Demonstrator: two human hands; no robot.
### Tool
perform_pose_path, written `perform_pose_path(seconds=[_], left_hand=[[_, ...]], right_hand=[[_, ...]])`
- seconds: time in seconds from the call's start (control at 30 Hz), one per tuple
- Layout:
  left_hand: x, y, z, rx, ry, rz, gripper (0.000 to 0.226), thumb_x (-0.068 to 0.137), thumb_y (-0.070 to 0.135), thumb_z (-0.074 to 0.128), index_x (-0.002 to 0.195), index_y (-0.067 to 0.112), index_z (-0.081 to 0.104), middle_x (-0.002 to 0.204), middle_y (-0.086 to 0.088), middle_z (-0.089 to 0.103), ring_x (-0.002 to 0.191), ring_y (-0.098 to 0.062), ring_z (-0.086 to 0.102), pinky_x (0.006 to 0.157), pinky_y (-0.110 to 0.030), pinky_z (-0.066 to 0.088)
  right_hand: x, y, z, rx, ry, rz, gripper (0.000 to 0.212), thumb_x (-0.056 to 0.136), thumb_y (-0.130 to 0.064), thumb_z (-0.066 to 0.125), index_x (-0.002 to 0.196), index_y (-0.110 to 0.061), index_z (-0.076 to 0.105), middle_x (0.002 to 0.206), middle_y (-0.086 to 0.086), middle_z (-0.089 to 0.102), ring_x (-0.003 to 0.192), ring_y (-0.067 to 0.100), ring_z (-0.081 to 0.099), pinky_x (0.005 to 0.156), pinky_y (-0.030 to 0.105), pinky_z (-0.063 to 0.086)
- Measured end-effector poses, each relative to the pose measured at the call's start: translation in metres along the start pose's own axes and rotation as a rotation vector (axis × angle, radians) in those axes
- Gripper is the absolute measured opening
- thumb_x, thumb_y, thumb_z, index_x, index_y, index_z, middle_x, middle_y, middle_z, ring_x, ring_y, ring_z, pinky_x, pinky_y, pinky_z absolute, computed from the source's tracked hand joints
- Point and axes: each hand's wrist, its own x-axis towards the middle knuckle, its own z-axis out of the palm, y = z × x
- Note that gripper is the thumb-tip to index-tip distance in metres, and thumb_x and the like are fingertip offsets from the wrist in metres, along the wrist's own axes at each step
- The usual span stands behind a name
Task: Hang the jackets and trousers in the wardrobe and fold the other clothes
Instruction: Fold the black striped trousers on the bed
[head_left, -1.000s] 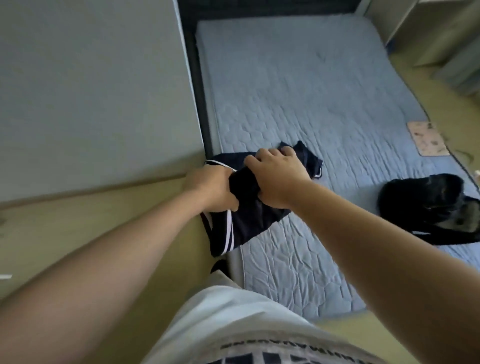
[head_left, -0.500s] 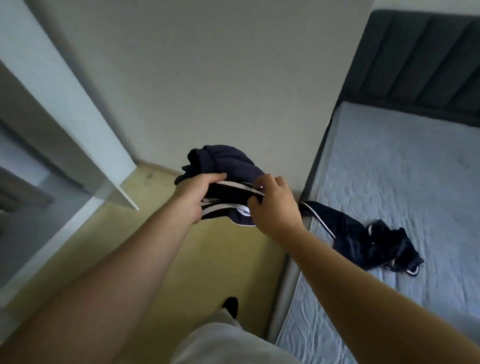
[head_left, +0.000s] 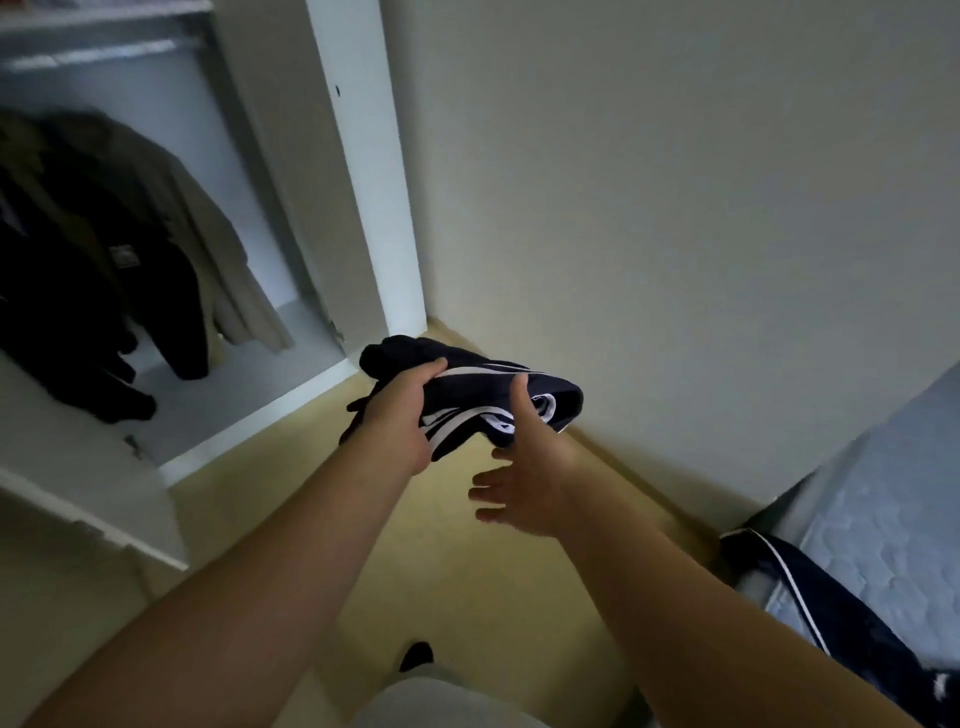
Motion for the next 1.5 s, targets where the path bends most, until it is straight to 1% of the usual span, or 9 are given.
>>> perform_pose_path(seconds=[0.1,0.3,0.5,0.7,0.83,0.93,1.0,1.2,1.5], left_hand=[[0.034,0.029,-0.030,-0.013,0.019,0.016,0.033,0.078,0.040,0.083,0.096,0.018,0.066,0.063,-0.006,0.073,0.053,-0.024,0.072,0.037,-0.029,0.052],[0.111,0.112,-0.096,-0.054,0.023,0.065,0.037,0.075,0.032,0.088,0.103,0.015,0.071,0.083,-0.009,0.078,0.076,-0.030,0.077,0.076,-0.042,0.062],[0.174,0.191,-0.169,-0.186,0.087,0.121,0.048,0.068,0.056,0.085,0.096,0.021,0.066,0.073,-0.001,0.077,0.064,-0.018,0.075,0.053,-0.027,0.056],[0.229,0.273,-0.242,-0.608,0.092,0.076,0.104,0.026,0.064,0.096,0.109,0.007,0.067,0.091,-0.029,0.073,0.080,-0.047,0.072,0.067,-0.055,0.058],[0.259,0.349,-0.268,-0.700,-0.014,0.228,0.064,0.051,0.051,0.091,0.090,0.001,0.080,0.108,-0.028,0.071,0.098,-0.047,0.070,0.080,-0.057,0.057],[0.276,0.423,-0.271,-0.700,0.074,0.362,0.039,0.085,0.038,0.070,0.114,0.013,0.075,0.101,-0.018,0.076,0.086,-0.036,0.075,0.071,-0.052,0.061],[0.282,0.472,-0.271,-0.701,0.053,0.440,0.038,0.096,0.034,0.059,0.127,0.014,0.066,0.114,-0.016,0.074,0.097,-0.034,0.074,0.076,-0.051,0.061],[0.281,0.610,-0.275,-0.720,0.166,0.660,0.035,0.096,0.031,0.065,0.125,0.011,0.066,0.115,-0.013,0.074,0.104,-0.032,0.073,0.095,-0.045,0.057],[0.283,0.741,-0.316,-0.646,0.299,0.870,0.031,0.100,0.028,0.060,0.116,0.004,0.070,0.109,-0.016,0.075,0.084,-0.028,0.076,0.066,-0.035,0.061]], right_hand=[[0.041,-0.030,0.065,0.013,0.075,-0.056,0.099,0.058,-0.090,0.067,0.128,-0.024,0.042,0.126,0.010,0.056,0.124,0.038,0.054,0.103,0.054,0.045],[0.126,-0.094,0.193,0.112,0.146,-0.167,0.037,0.081,-0.022,0.075,0.114,-0.018,0.060,0.093,0.004,0.072,0.080,0.023,0.070,0.060,0.031,0.051],[0.193,-0.149,0.316,0.000,0.084,-0.320,0.044,0.082,-0.019,0.073,0.124,-0.014,0.057,0.099,0.008,0.070,0.087,0.031,0.070,0.084,0.047,0.061],[0.225,-0.210,0.425,-0.177,-0.008,-0.576,0.052,0.081,-0.020,0.074,0.130,-0.013,0.056,0.111,0.007,0.068,0.100,0.030,0.068,0.092,0.050,0.058],[0.236,-0.266,0.485,-0.243,-0.128,-0.665,0.053,0.081,-0.025,0.075,0.130,-0.016,0.056,0.110,0.007,0.070,0.097,0.029,0.070,0.090,0.051,0.059],[0.241,-0.320,0.533,-0.238,-0.238,-0.713,0.060,0.082,-0.024,0.075,0.135,-0.011,0.052,0.114,0.011,0.068,0.099,0.031,0.069,0.091,0.051,0.058],[0.242,-0.358,0.563,-0.223,-0.319,-0.748,0.060,0.082,-0.022,0.075,0.136,-0.010,0.051,0.117,0.012,0.068,0.102,0.031,0.068,0.092,0.050,0.058],[0.238,-0.468,0.661,-0.207,-0.575,-0.752,0.056,0.086,-0.017,0.073,0.137,-0.012,0.051,0.121,0.012,0.067,0.107,0.032,0.067,0.095,0.054,0.056],[0.233,-0.552,0.806,-0.456,-0.704,-0.730,0.051,0.090,-0.027,0.065,0.135,-0.005,0.054,0.122,0.016,0.065,0.106,0.031,0.065,0.099,0.044,0.054]])
